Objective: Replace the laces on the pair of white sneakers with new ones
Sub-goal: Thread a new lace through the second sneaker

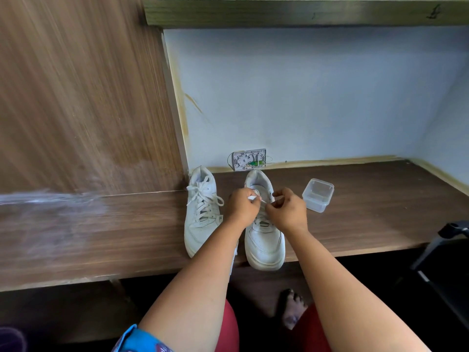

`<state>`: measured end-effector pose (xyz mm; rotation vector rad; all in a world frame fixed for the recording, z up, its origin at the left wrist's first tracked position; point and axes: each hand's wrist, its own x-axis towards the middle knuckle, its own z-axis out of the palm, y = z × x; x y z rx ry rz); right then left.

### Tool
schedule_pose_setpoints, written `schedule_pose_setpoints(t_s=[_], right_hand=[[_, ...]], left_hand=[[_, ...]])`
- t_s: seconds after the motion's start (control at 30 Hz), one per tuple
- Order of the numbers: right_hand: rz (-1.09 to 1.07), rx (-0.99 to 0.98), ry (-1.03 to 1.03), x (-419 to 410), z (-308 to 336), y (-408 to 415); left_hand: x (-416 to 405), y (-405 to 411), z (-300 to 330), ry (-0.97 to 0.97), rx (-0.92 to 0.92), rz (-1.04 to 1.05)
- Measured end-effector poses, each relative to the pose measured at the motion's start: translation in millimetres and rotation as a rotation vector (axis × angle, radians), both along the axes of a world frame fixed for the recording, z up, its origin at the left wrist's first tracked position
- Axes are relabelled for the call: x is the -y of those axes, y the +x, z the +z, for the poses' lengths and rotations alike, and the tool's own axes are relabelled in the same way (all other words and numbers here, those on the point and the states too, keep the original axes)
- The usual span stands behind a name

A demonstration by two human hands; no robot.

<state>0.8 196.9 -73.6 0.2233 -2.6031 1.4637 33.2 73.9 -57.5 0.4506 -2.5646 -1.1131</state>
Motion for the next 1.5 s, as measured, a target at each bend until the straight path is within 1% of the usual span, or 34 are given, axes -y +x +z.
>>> schedule_pose_setpoints(t_s=[0.1,0.17,0.23,0.37,0.5,0.57,0.7,0.8,0.87,0.9,0.93,0.97,1.03,1.07,1.1,1.13,1.17,1.23,1.3,1.37,1.4,1.43,1.47,1.5], right_hand=[[-0.042,0.118,-0.163,-2,0,-2],[-0.049,0.163,-0.245,-3,-2,-2],[-0.055,0.192,-0.313,-3,-3,-3],[-0.063,0.24,-0.368,-6,-3,-2],[0.008,0.286,-0.475,-10,-7,-4],[-0.001,0.282,-0.499,-11,-8,-4],[-0.002,0.289,-0.452,-10,-8,-7],[0.01,0.274,-0.263,-13,-8,-7],[0.003,0.315,-0.22,-14,-11,-10],[-0.017,0.354,-0.271,-14,-11,-12],[-0.064,0.39,-0.39,-14,-7,-14],[-0.146,0.412,-0.586,-17,-4,-19],[-0.321,0.441,-1.111,-29,11,-29],[-0.36,0.434,-1.295,-36,17,-31],[-0.351,0.429,-1.337,-40,20,-31],[-0.307,0.437,-1.253,-42,23,-27],[-0.238,0.436,-1.079,-40,23,-23],[-0.099,0.347,-0.607,-36,17,-18],[0.06,0.201,-0.156,-35,9,-18],[0.186,0.102,0.16,-34,5,-18],[0.209,0.065,0.27,-33,3,-20],[0.206,0.044,0.315,-32,2,-21],[0.167,0.032,0.267,-32,2,-22],[0.095,0.038,0.128,-32,6,-20]], left_hand=[[-10,1,-5,-0.113,-0.02,-0.003],[-17,1,-9,-0.188,-0.026,0.015],[-24,1,-14,-0.185,-0.034,0.056],[-30,1,-21,-0.136,-0.048,0.085],[-21,-3,-27,-0.13,0.0,0.009],[-18,-5,-27,-0.133,0.003,-0.032],[-15,-7,-28,-0.131,-0.007,-0.079],[-11,-9,-28,-0.121,0.0,-0.107],[-9,-10,-27,-0.107,0.013,-0.124],[-8,-10,-25,-0.108,0.025,-0.131],[-8,-11,-24,-0.112,0.039,-0.134],[-6,-12,-23,-0.113,0.053,-0.138],[-3,-12,-20,-0.109,0.069,-0.15],[-1,-11,-19,-0.105,0.076,-0.163],[0,-11,-18,-0.098,0.078,-0.182],[1,-11,-19,-0.088,0.082,-0.199],[1,-11,-20,-0.08,0.08,-0.212],[0,-11,-21,-0.071,0.071,-0.224],[0,-12,-21,-0.047,0.062,-0.225],[1,-14,-22,-0.028,0.061,-0.214],[2,-14,-21,-0.019,0.067,-0.216],[3,-14,-22,-0.01,0.074,-0.222],[3,-14,-21,-0.004,0.087,-0.23],[4,-14,-21,-0.005,0.096,-0.237]])
